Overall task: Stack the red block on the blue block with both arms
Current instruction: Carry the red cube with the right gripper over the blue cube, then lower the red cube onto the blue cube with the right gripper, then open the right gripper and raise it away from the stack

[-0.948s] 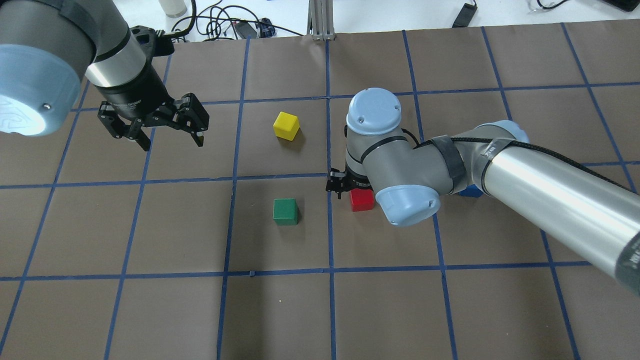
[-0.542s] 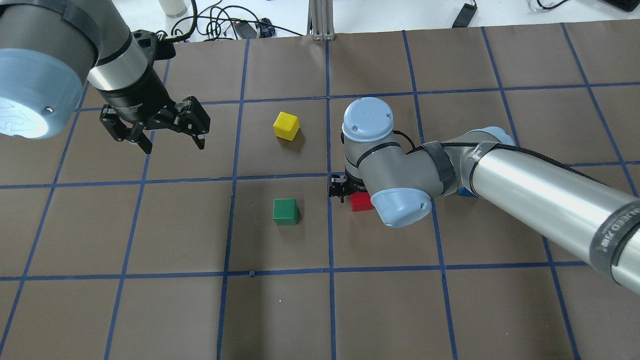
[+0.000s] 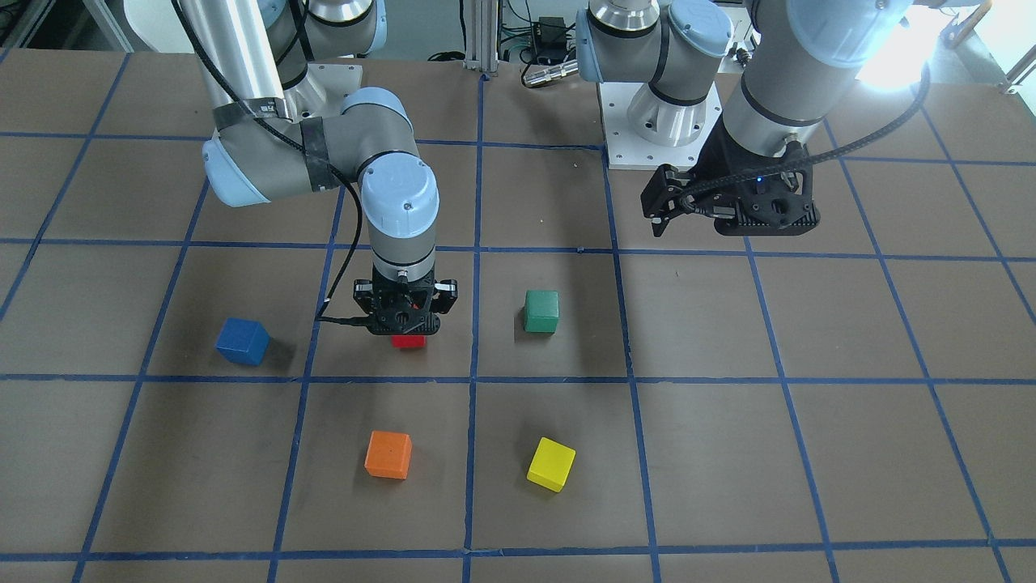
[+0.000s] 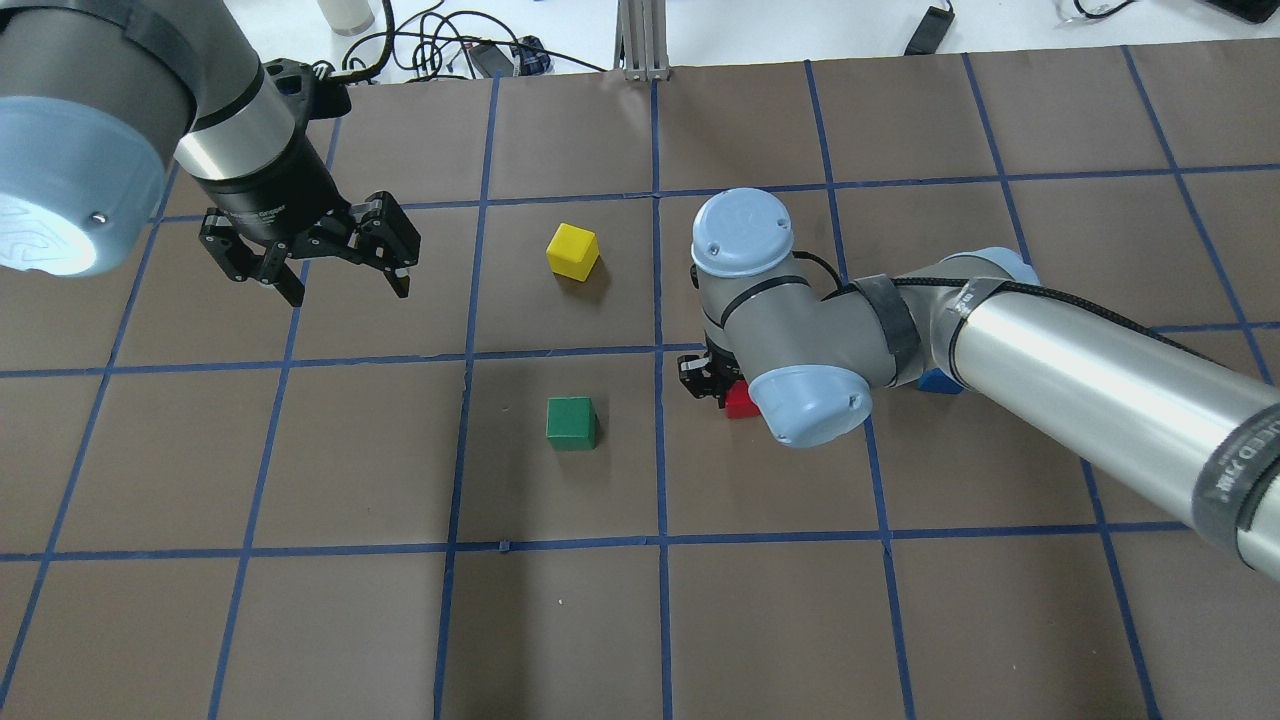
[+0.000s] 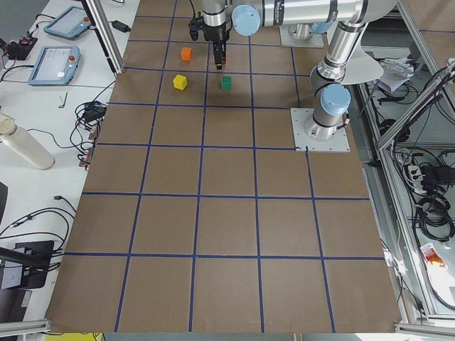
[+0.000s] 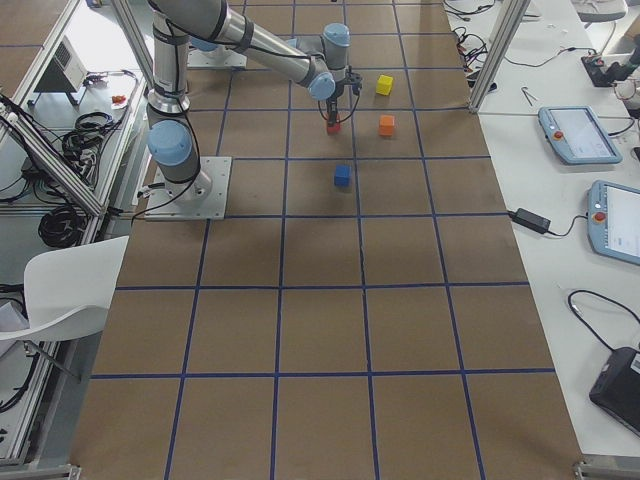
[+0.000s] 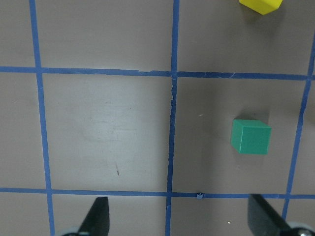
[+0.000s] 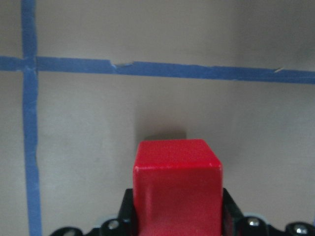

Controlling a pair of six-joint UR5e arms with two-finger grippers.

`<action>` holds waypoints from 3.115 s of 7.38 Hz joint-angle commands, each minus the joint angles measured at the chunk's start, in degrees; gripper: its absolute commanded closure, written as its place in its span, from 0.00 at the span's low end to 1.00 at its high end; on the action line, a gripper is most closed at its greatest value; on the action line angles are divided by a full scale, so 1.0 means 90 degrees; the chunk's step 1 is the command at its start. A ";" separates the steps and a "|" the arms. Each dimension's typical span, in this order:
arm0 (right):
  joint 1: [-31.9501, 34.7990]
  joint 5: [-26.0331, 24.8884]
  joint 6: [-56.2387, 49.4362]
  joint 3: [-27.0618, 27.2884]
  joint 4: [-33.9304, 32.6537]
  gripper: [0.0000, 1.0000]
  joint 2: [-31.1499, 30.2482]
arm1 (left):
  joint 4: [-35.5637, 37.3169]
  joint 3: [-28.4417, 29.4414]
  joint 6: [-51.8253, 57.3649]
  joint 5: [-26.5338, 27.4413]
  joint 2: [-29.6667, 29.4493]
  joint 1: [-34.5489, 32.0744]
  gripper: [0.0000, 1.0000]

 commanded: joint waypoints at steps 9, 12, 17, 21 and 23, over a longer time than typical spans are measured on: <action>-0.3023 0.0146 -0.1992 0.0488 0.0413 0.93 -0.1120 | 0.0039 -0.0018 0.0039 0.0058 -0.0029 -0.0009 0.00; -0.3023 0.0156 -0.2030 0.0498 0.0413 0.91 -0.1081 | 0.0039 -0.0018 0.0039 0.0039 -0.0039 -0.0009 0.00; -0.3023 0.0156 -0.2040 0.0498 0.0393 0.02 -0.0876 | 0.0039 -0.0018 0.0030 -0.0010 -0.0039 -0.0018 0.00; -0.3032 0.0127 -0.2040 0.0285 0.0334 0.00 -0.0973 | 0.0039 -0.0018 0.0030 0.0000 -0.0039 -0.0018 0.00; -0.3023 0.0107 -0.2040 -0.0668 0.1537 0.00 -0.1265 | -0.0009 0.0098 0.0049 0.0145 -0.0155 -0.0018 0.00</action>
